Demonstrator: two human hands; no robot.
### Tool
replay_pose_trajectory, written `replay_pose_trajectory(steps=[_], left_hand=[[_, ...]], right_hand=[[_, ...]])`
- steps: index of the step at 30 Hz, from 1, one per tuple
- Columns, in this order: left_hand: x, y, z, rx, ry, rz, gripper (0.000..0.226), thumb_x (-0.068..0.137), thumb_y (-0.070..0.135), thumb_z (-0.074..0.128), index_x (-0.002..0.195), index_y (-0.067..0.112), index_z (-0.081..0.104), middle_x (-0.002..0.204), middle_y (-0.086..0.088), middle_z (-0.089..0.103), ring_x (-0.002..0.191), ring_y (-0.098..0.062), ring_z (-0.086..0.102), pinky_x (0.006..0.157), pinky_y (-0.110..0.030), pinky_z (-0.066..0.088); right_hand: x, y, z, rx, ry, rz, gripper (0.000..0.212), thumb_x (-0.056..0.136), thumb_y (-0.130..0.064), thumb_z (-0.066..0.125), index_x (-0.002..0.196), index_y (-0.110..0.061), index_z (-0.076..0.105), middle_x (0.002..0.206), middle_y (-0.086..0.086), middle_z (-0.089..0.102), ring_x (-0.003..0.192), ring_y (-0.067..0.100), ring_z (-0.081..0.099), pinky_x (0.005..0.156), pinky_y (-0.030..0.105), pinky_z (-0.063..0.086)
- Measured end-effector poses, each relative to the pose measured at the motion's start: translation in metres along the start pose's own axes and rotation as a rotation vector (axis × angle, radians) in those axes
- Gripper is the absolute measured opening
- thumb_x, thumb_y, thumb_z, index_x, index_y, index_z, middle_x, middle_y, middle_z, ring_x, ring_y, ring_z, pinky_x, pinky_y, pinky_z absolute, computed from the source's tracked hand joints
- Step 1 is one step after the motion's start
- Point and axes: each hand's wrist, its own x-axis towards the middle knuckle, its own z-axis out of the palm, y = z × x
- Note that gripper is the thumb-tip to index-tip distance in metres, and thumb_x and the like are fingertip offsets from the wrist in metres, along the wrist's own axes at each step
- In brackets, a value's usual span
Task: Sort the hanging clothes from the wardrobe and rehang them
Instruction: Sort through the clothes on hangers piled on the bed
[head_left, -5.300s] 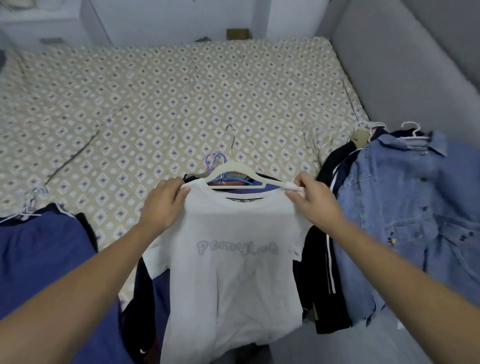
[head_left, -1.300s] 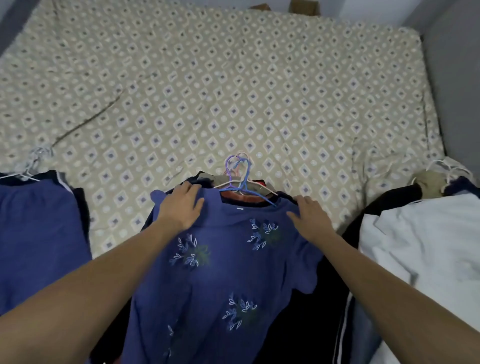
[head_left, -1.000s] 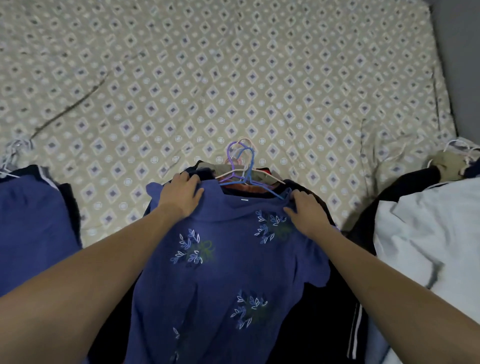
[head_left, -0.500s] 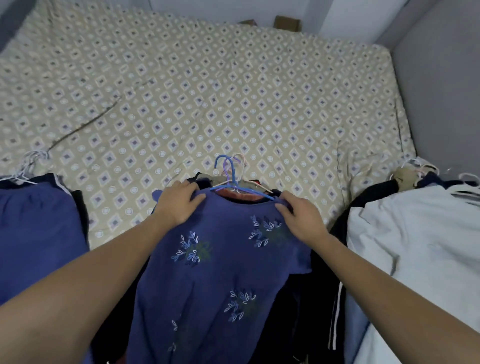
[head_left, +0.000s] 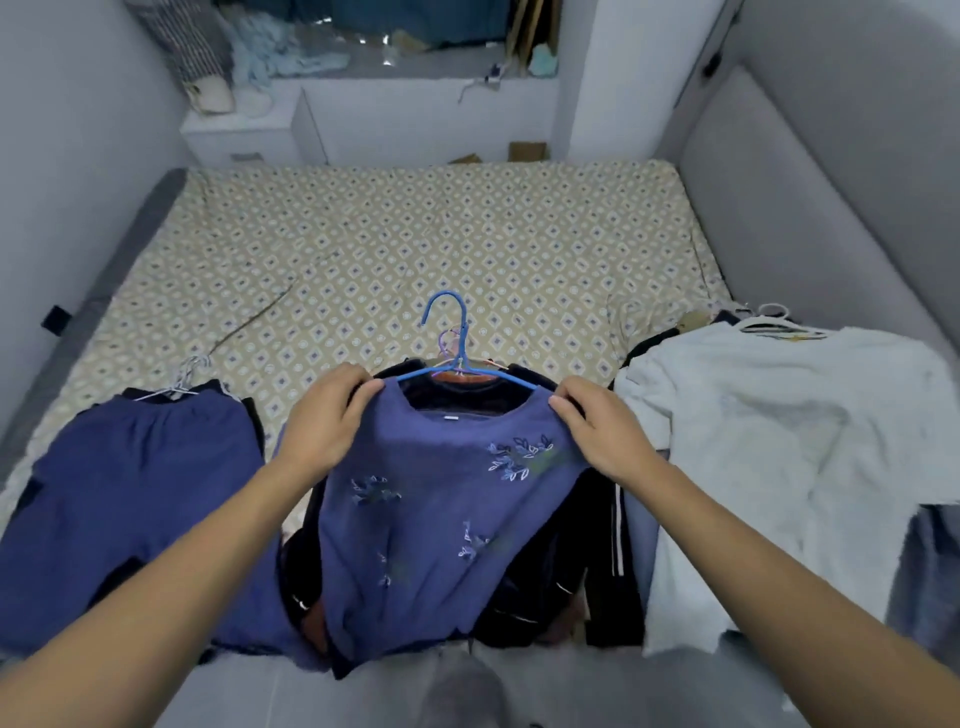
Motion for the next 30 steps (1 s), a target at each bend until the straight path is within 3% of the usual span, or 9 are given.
replay_pose_trajectory(steps=[4,7,13,17,22,30], left_hand=[[-0.057,0.063,-0.034,0.038,0.032,0.053,0.021,0.108,0.033,0.051,0.090,0.023,0.055,0.088,0.006,0.059,0.085,-0.020,0.054,0.073,-0.042,0.043],[-0.096,0.105,-0.051,0.074,0.029,0.097,0.019,0.107,0.035,0.052,0.090,0.025,0.052,0.087,0.007,0.058,0.084,-0.021,0.054,0.070,-0.043,0.043],[-0.151,0.168,-0.051,0.087,0.003,0.236,0.026,0.102,0.047,0.057,0.090,0.025,0.051,0.074,0.001,0.062,0.078,-0.036,0.063,0.062,-0.041,0.038],[-0.180,0.208,-0.031,0.030,-0.052,0.343,0.039,0.102,0.064,0.046,0.087,0.028,0.044,0.065,0.004,0.058,0.075,-0.037,0.064,0.060,-0.043,0.047],[-0.194,0.269,0.005,-0.074,-0.129,0.364,0.034,0.102,0.056,0.049,0.087,0.026,0.045,0.067,0.005,0.059,0.074,-0.032,0.062,0.063,-0.044,0.047],[-0.152,0.375,0.093,-0.109,-0.208,0.398,0.035,0.106,0.050,0.046,0.082,0.025,0.049,0.071,0.008,0.059,0.070,-0.011,0.055,0.061,-0.037,0.041]], right_hand=[[-0.075,-0.040,-0.046,-0.058,0.085,-0.002,0.021,0.107,-0.035,0.051,0.088,-0.033,0.042,0.081,-0.009,0.058,0.081,0.024,0.058,0.073,0.045,0.047],[-0.132,-0.060,-0.078,-0.090,0.141,0.053,0.019,0.105,-0.042,0.048,0.091,-0.031,0.040,0.075,-0.004,0.058,0.077,0.031,0.058,0.071,0.047,0.048],[-0.239,-0.078,-0.131,-0.106,0.298,0.158,0.017,0.103,-0.034,0.057,0.095,-0.026,0.045,0.076,-0.008,0.058,0.072,0.023,0.053,0.067,0.042,0.045],[-0.298,-0.074,-0.159,-0.143,0.384,0.222,0.018,0.103,-0.029,0.058,0.092,-0.027,0.043,0.080,-0.010,0.055,0.075,0.019,0.051,0.071,0.045,0.047],[-0.347,-0.047,-0.206,-0.226,0.496,0.217,0.011,0.101,-0.032,0.056,0.092,-0.029,0.052,0.089,-0.009,0.057,0.086,0.019,0.053,0.079,0.046,0.047],[-0.368,0.063,-0.295,-0.373,0.603,0.282,0.023,0.100,-0.041,0.053,0.090,-0.021,0.058,0.085,-0.009,0.047,0.084,0.020,0.048,0.079,0.043,0.040]])
